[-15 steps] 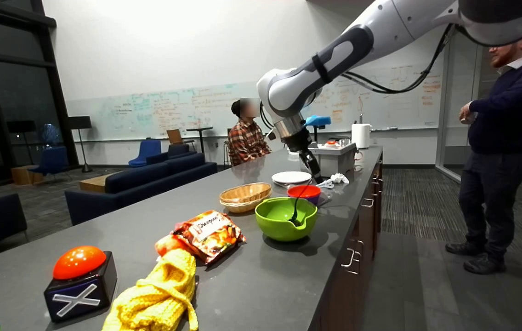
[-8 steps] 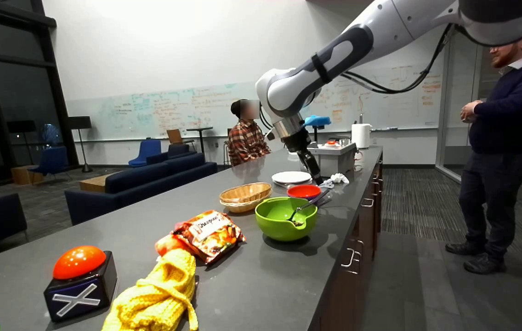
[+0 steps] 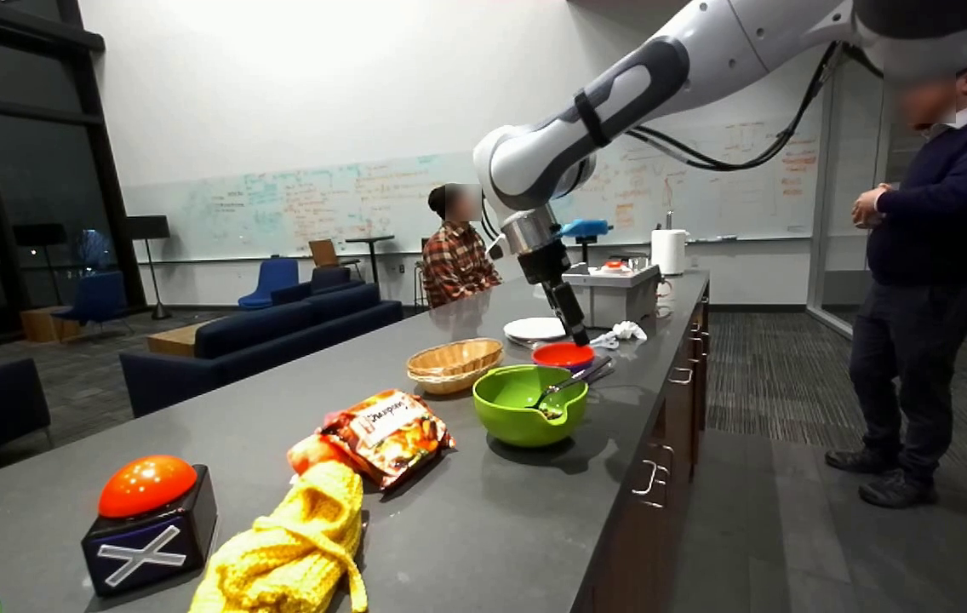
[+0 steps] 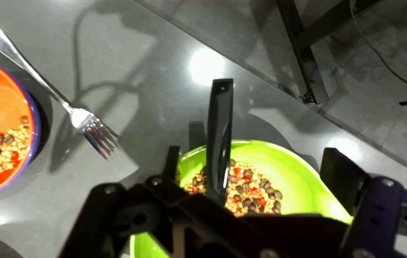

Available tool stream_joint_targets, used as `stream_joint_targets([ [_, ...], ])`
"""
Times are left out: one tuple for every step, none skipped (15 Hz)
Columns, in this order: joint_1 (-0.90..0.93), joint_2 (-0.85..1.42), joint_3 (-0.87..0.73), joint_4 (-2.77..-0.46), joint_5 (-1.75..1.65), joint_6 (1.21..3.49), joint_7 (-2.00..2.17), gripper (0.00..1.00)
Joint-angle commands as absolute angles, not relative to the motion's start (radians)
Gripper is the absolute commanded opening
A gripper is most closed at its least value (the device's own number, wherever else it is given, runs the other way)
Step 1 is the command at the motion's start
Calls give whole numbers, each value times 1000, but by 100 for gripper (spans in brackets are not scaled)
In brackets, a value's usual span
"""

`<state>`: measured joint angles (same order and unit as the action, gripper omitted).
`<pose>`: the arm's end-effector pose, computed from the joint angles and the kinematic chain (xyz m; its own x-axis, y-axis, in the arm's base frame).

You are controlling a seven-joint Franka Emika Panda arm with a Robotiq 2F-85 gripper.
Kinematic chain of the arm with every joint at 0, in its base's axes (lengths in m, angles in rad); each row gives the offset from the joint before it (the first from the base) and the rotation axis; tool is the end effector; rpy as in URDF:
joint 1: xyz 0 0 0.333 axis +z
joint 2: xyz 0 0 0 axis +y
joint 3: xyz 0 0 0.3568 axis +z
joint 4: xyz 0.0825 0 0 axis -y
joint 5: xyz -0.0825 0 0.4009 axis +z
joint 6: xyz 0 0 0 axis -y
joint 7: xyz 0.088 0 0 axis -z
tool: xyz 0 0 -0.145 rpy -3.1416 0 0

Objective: Stir the contents of the green bowl

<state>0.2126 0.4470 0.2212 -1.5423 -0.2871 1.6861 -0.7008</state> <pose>0.6315 0.2306 0.3745 0.3306 0.8845 -0.3293 0.9278 -0.3685 -0.0584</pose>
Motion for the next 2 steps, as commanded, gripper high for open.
stream_joint_targets([
  [172,367,251,-1631,-175,1746,-761,100],
  [206,437,229,-1554,-226,1702,-721,100],
])
